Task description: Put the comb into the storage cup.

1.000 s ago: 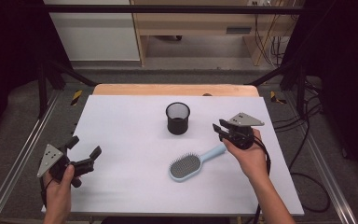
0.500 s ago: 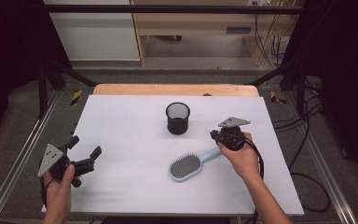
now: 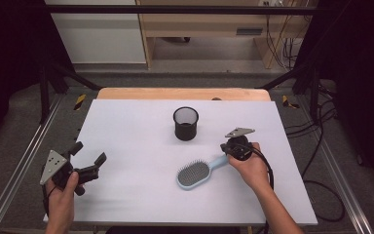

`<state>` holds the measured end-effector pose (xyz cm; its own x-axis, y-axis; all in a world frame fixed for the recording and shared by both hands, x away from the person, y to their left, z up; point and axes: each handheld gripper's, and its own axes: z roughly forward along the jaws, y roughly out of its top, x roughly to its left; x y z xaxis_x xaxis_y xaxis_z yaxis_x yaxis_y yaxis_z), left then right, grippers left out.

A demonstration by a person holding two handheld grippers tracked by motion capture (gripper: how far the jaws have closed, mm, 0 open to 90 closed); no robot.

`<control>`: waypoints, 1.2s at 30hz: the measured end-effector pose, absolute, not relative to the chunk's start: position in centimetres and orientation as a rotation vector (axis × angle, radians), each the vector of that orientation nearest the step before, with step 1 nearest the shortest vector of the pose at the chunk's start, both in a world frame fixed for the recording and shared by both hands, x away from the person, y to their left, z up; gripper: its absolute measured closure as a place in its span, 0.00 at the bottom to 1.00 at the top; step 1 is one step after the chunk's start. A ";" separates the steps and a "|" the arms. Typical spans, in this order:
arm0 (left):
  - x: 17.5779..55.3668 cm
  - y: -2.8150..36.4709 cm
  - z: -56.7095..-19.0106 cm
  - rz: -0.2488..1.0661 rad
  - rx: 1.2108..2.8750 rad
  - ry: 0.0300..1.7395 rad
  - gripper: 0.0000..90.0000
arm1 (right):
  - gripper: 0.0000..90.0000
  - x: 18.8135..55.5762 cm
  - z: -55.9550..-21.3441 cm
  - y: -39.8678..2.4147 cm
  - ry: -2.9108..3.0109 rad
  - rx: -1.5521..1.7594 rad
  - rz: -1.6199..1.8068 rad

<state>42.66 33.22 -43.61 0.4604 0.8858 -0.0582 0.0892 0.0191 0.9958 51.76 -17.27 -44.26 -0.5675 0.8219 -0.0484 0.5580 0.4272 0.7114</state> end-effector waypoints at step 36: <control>42.8 33.0 -43.7 0.777 1.454 0.911 0.02 | 1.00 50.6 -45.4 -18.5 2.561 1.195 0.704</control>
<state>42.80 33.04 -43.70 0.4717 0.8807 -0.0439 0.0957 -0.0016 0.9954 50.63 -18.45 -45.38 -0.6414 0.7672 -0.0042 0.6573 0.5523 0.5128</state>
